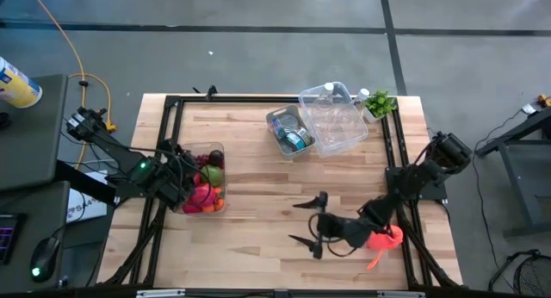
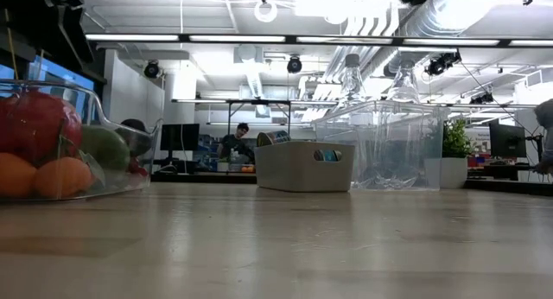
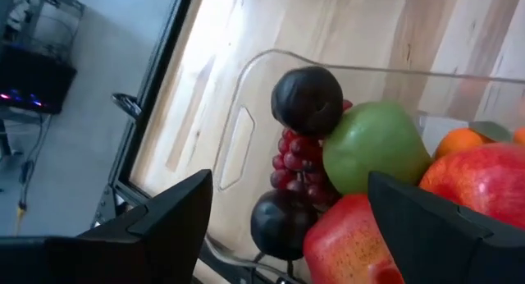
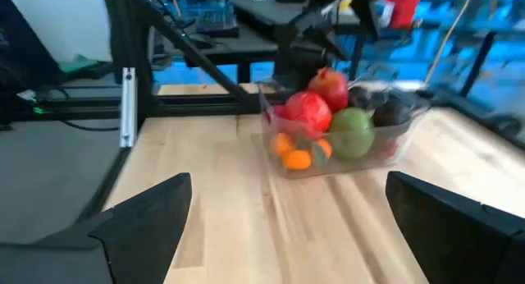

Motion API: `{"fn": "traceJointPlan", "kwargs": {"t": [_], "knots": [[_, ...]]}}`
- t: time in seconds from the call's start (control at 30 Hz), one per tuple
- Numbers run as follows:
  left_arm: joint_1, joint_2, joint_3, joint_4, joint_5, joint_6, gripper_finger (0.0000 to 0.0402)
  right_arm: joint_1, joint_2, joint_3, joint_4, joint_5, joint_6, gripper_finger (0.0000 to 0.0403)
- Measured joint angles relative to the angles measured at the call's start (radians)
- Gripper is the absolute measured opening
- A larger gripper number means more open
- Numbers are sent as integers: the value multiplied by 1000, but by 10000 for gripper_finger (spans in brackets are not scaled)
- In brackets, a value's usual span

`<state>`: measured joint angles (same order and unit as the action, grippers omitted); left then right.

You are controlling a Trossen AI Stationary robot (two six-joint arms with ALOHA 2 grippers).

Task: Pick & Place Food Item
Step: Put the orange tumbler into the right transparent bin

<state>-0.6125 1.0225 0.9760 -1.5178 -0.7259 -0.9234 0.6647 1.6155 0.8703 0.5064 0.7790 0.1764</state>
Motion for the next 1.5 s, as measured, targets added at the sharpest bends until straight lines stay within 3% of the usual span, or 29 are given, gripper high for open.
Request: {"fn": "traceJointPlan", "kwargs": {"t": [0.27,0.47,0.67,0.97,1.13,1.27,1.5], "knots": [[-29,0,2,38,-133,37,313,123,-83,0,-5,265,-152,394],[-69,0,2,110,-273,52,313,196,-130,0,0,224,-121,394],[-81,0,2,279,-298,194,313,233,-131,0,5,101,-145,394],[-56,0,2,481,-292,333,313,370,-160,0,-33,357,-276,392],[-25,0,3,497,-291,334,313,478,-273,0,-249,381,-229,392],[8,0,3,526,-246,349,313,522,-444,0,-533,273,-124,391],[47,0,3,676,-127,443,313,557,-752,-9,-1042,211,307,391]]}}
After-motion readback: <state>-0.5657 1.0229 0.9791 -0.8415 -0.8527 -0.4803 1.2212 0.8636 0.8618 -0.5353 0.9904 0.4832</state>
